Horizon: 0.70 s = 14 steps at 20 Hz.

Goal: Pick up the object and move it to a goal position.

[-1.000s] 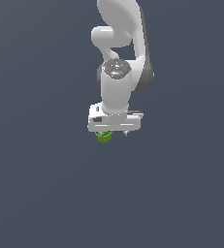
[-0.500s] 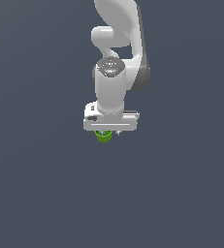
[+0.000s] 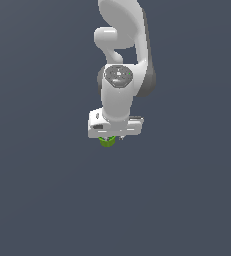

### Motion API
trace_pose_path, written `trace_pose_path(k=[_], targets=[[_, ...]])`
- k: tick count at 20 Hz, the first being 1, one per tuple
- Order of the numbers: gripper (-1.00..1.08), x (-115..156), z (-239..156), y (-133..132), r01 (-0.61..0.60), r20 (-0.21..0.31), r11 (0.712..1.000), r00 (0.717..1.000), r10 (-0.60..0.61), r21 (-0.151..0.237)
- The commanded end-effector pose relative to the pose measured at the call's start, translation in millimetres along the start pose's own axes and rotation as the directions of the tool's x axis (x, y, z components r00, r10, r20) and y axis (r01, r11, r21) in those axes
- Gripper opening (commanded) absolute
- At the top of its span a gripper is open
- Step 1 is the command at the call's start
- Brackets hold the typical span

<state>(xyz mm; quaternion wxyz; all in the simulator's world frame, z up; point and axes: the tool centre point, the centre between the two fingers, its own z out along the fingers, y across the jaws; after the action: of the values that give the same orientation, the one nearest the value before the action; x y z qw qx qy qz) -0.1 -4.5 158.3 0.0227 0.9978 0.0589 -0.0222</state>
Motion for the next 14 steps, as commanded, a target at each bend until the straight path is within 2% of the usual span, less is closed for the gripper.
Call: trace_pose_path(k=[1, 5, 8, 11, 14], targets=[[0.28, -2, 6, 0, 0.054, 0.032, 0.998, 0.998, -0.053, -0.016], [0.28, -7, 18, 0, 0.171, 0.107, 0.984, 0.980, -0.165, -0.043], [0.28, -11, 29, 2, 0.277, 0.182, 0.959, 0.948, -0.263, -0.059], [0.28, -16, 40, 5, 0.391, 0.269, 0.918, 0.893, -0.362, -0.064], [0.28, -22, 50, 10, 0.497, 0.357, 0.866, 0.820, -0.447, -0.057]])
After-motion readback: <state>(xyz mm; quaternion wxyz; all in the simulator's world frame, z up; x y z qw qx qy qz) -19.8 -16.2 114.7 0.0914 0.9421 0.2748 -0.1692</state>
